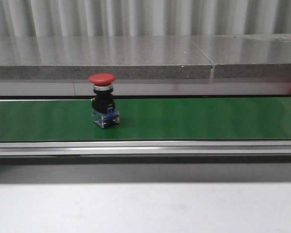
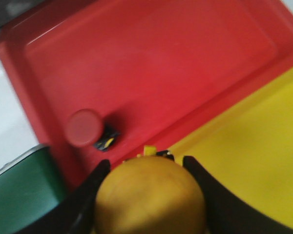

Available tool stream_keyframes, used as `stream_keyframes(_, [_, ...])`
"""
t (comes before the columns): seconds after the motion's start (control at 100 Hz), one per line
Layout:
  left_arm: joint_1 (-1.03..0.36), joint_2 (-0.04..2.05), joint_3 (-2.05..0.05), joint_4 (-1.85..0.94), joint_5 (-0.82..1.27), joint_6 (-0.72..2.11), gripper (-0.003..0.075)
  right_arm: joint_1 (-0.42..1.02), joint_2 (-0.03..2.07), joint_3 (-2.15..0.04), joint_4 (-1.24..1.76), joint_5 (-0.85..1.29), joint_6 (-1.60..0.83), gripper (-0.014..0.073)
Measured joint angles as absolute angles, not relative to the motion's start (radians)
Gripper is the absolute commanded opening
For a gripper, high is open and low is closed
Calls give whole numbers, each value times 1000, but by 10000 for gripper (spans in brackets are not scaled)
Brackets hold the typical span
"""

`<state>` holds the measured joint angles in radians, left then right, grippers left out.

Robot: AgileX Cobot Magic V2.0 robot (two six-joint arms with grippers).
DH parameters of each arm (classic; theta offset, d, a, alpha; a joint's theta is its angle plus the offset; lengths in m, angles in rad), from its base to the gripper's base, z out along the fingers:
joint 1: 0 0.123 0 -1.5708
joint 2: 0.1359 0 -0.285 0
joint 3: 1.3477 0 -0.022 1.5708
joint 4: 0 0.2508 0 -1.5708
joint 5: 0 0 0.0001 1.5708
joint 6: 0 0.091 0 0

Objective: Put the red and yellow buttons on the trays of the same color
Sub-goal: 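Lower the yellow button into the yellow tray and open the right gripper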

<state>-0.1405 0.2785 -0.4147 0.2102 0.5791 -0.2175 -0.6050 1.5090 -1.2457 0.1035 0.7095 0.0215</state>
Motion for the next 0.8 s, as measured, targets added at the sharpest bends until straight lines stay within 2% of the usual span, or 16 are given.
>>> stream_keyframes(0.19, [-141,279,-415,210,579,-218,-21,-698,1559,-1246,135,684,36,163])
stream_keyframes(0.46, [-141,279,-415,210,579,-218,-21,-700,1682,-1232,148,665,39,163])
stream_keyframes(0.8, [-141,276,-415,210,579,-218,-21,-700,1700,-1063,138,511,41,163])
